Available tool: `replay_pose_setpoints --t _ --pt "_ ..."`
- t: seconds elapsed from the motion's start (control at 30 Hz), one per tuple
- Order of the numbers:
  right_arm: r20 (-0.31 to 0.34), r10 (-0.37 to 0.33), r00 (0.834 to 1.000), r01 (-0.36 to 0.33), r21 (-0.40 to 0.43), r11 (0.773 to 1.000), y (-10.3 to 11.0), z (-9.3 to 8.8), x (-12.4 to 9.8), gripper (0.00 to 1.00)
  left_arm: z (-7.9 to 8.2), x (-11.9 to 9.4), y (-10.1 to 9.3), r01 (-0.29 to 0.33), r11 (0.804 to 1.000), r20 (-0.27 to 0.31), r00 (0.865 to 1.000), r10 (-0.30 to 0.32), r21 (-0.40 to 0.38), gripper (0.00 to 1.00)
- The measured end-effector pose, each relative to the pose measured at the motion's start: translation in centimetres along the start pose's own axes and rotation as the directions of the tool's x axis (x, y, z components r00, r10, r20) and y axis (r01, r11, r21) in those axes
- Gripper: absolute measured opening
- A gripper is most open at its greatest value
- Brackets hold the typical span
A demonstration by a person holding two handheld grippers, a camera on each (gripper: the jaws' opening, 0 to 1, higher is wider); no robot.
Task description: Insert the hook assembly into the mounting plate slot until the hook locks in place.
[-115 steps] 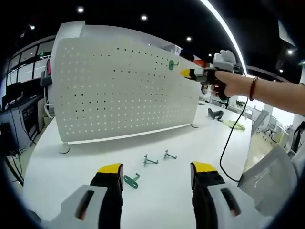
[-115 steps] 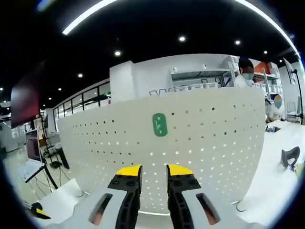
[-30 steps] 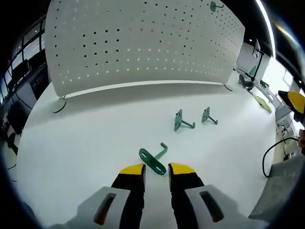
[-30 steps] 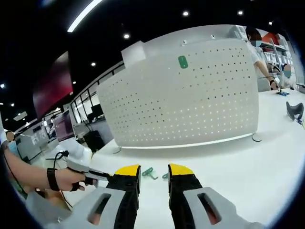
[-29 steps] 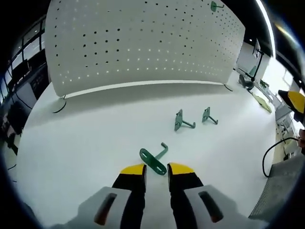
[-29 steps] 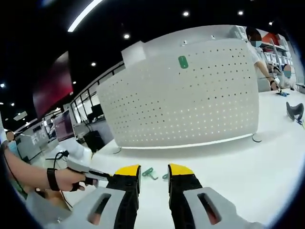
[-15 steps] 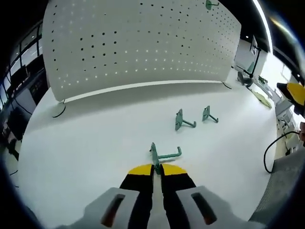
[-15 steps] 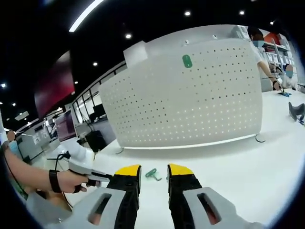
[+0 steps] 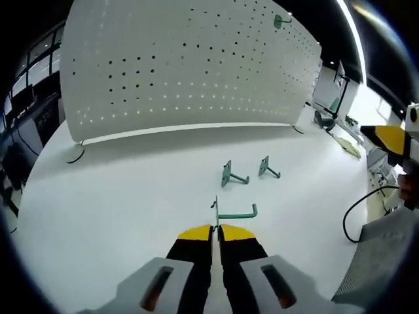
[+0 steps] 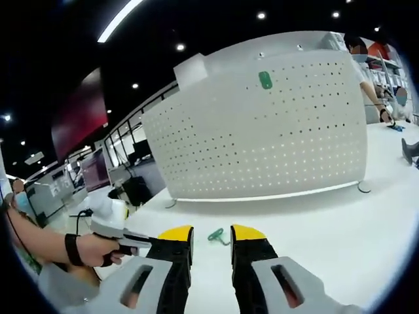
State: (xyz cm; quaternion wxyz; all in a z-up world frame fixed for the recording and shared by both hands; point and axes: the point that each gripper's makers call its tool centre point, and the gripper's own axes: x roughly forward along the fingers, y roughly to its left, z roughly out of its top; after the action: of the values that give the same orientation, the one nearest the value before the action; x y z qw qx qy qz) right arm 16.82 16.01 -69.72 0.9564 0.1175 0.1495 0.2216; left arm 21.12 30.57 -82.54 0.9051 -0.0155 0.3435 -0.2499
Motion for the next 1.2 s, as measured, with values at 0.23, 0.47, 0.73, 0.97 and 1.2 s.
replay_pose_setpoints --t 0.23,0.47,0.73,0.97,1.2 --pt "-0.006 0.031 1.0 -0.031 -0.002 1.0 1.0 -0.1 0.1 0.22 1.1 -1.4 -1.8 0.053 0.999 0.063 0.997 -0.053 -0.001 0.04" --pt "-0.009 0.067 0.998 -0.067 0.002 0.998 2.4 -0.1 0.2 0.22 2.6 -3.4 -3.1 0.089 0.996 0.135 0.987 -0.089 0.007 0.04" --pt "-0.016 0.115 0.993 -0.115 0.011 0.993 4.1 -0.4 0.5 0.22 4.2 -5.5 -5.2 0.147 0.989 0.206 0.967 -0.147 0.014 0.04" --pt "-0.014 0.151 0.988 -0.151 0.017 0.988 5.1 -0.4 0.8 0.21 5.0 -7.0 -6.7 0.174 0.985 0.266 0.948 -0.172 0.018 0.04" --pt "-0.013 0.18 0.984 -0.179 0.045 0.983 5.9 -0.6 0.9 0.2 5.3 -8.0 -7.9 0.202 0.979 0.306 0.933 -0.192 -0.001 0.04"
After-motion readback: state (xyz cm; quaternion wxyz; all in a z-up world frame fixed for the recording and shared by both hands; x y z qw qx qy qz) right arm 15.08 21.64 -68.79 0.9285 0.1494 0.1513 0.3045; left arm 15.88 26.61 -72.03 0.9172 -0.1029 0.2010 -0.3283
